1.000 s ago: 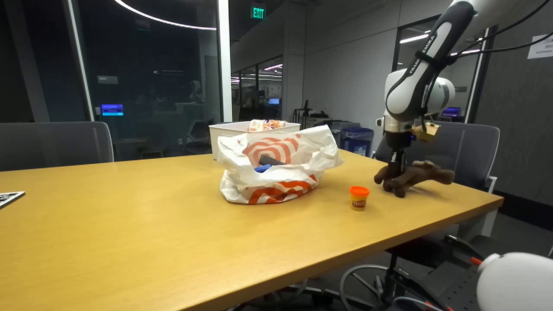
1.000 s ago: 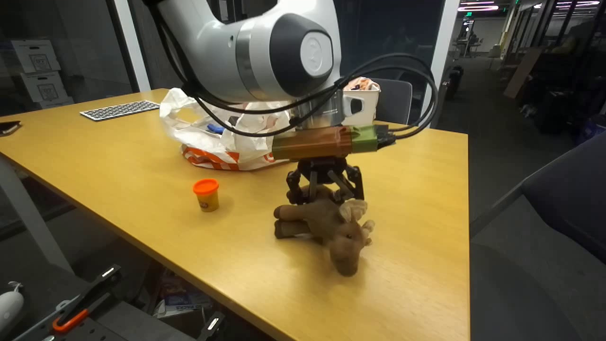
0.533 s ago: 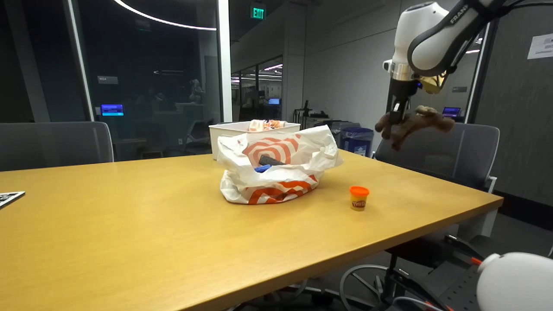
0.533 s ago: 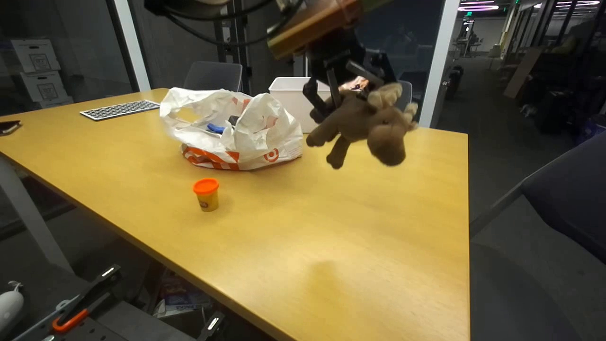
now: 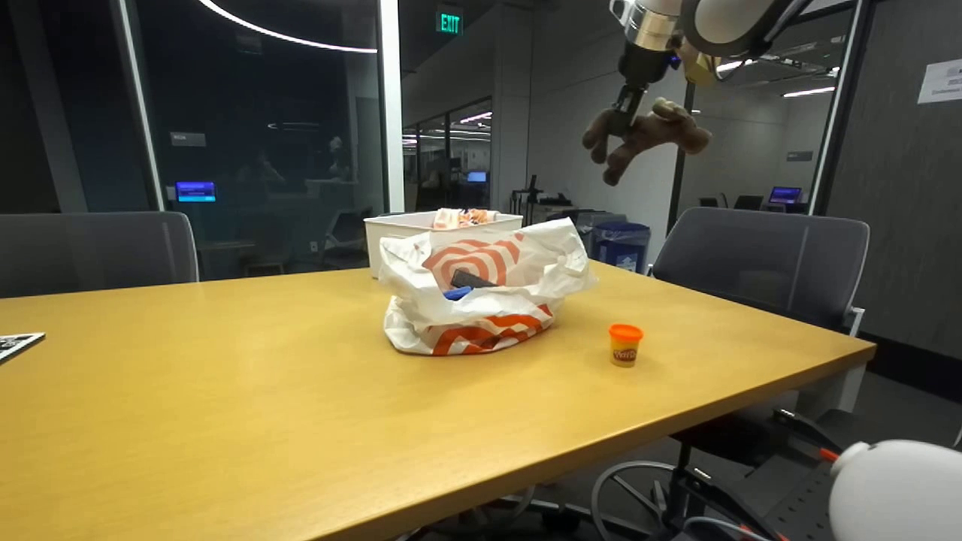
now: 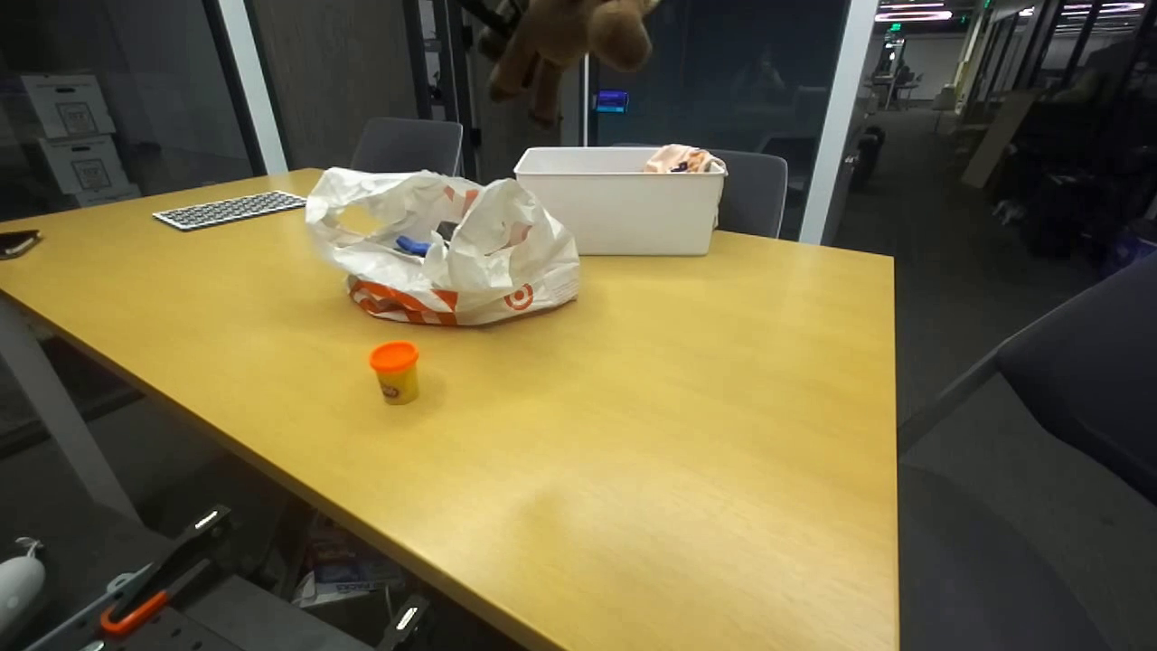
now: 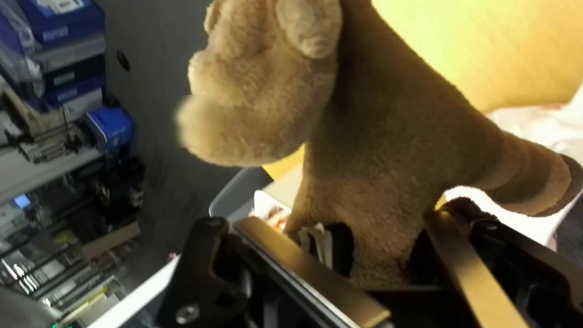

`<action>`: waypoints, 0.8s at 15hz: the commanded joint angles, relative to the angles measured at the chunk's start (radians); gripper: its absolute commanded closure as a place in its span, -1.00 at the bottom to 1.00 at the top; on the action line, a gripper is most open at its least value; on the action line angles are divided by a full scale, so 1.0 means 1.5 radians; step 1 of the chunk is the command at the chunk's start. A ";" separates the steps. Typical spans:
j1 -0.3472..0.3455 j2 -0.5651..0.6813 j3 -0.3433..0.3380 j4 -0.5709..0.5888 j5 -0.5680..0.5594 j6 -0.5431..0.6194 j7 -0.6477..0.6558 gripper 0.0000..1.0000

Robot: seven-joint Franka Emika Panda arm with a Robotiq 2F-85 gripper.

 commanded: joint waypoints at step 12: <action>0.184 0.312 0.051 0.126 0.270 0.122 -0.302 0.82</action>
